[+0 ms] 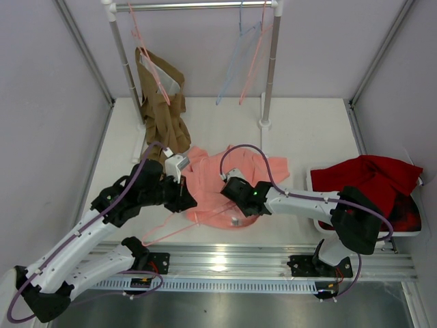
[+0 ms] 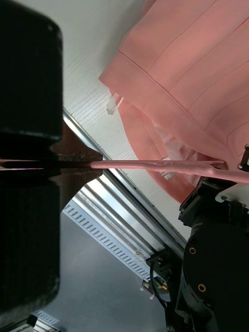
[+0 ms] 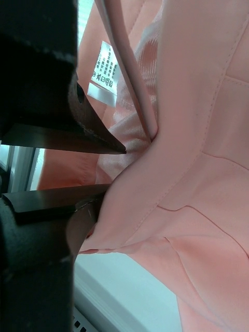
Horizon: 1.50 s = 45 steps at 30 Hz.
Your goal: Place the skirt on the hanger
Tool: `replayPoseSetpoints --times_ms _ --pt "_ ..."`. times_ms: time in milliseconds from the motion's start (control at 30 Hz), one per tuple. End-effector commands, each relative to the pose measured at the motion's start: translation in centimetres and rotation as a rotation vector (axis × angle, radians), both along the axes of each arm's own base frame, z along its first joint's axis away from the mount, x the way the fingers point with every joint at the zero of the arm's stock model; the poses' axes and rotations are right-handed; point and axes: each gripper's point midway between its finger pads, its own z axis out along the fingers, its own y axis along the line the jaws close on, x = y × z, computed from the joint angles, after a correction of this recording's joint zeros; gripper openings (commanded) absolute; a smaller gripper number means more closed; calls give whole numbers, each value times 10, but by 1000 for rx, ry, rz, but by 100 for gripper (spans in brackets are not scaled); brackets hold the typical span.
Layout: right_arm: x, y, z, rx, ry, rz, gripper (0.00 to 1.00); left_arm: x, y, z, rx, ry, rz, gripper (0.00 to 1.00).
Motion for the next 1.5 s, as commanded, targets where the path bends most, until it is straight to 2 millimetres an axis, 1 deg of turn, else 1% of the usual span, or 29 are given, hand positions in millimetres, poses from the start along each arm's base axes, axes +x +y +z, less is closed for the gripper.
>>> replayPoseSetpoints --times_ms 0,200,233,300,333,433,767,900,933,1000,1100,1133,1300,1467 --pt "13 10 10 12 -54 1 33 4 -7 10 -37 -27 7 0" --pt "16 8 9 -3 -72 -13 19 2 -9 9 -37 -18 -6 0" --pt "17 7 10 -4 -78 -15 15 2 -9 9 -37 -20 -6 0" --pt "18 6 11 -4 -83 -22 10 1 -10 8 -33 -15 -12 0" --pt "19 6 12 -4 -87 -26 5 0 -10 6 -30 -12 -14 0" --pt "20 4 16 1 -97 -37 0 -1 -12 5 -27 -12 -21 0" --pt "22 2 33 35 -120 -59 0 -4 -19 -2 -27 1 -48 0" --pt "22 2 32 30 -108 -53 1 -4 -20 -5 -20 4 -46 0" --pt "21 2 30 27 -103 -48 9 -5 -19 -7 -16 7 -47 0" --pt "20 4 26 31 -92 -40 16 -5 -17 -9 -3 10 -36 0" --pt "20 8 21 36 -79 -35 18 -2 -12 -9 14 -3 -6 0" --pt "20 9 20 36 -76 -36 19 -2 -9 -12 25 0 4 0" --pt "21 16 16 39 -64 -29 23 -3 -8 -19 41 19 11 0" --pt "20 16 9 29 -48 -23 25 -3 -6 -24 54 27 19 0"
